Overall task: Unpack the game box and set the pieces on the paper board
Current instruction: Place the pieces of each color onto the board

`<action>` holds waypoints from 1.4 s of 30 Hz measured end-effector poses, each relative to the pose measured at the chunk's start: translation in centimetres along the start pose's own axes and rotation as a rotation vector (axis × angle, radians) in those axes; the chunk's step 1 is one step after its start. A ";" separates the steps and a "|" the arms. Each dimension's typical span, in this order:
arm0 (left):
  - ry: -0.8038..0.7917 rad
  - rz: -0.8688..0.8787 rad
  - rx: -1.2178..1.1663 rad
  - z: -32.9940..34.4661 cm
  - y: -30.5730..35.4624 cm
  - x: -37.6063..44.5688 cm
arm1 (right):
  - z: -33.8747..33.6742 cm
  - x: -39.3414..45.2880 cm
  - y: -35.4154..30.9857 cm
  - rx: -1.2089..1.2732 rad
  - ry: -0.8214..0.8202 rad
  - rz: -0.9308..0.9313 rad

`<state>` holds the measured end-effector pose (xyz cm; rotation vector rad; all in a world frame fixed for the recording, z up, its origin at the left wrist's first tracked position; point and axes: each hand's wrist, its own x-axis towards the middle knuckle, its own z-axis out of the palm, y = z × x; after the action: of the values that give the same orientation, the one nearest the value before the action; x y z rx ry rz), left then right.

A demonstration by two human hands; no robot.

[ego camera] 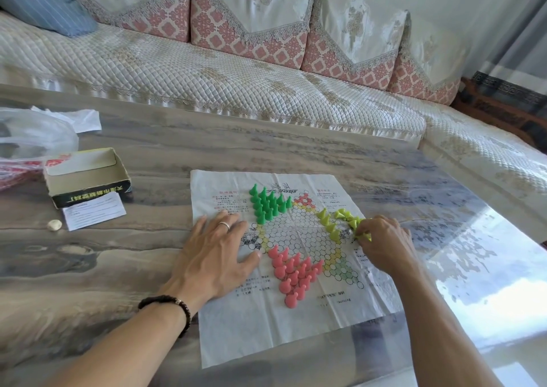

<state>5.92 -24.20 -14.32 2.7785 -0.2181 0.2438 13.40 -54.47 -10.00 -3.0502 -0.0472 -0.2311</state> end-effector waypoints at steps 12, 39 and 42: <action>0.000 0.002 -0.003 -0.1 0.1 0.1 | -0.3 0.2 -0.2 0.171 0.135 -0.033; -0.007 -0.010 -0.017 0.2 0.0 0.1 | -1.2 -1.6 -1.6 0.284 -0.117 -0.071; -0.004 -0.009 -0.021 0.1 0.0 0.1 | -1.3 -1.4 -1.8 0.304 -0.135 -0.071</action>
<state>6.00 -24.26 -14.35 2.7586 -0.2085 0.2324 11.72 -52.78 -8.80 -2.7587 -0.1821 -0.0181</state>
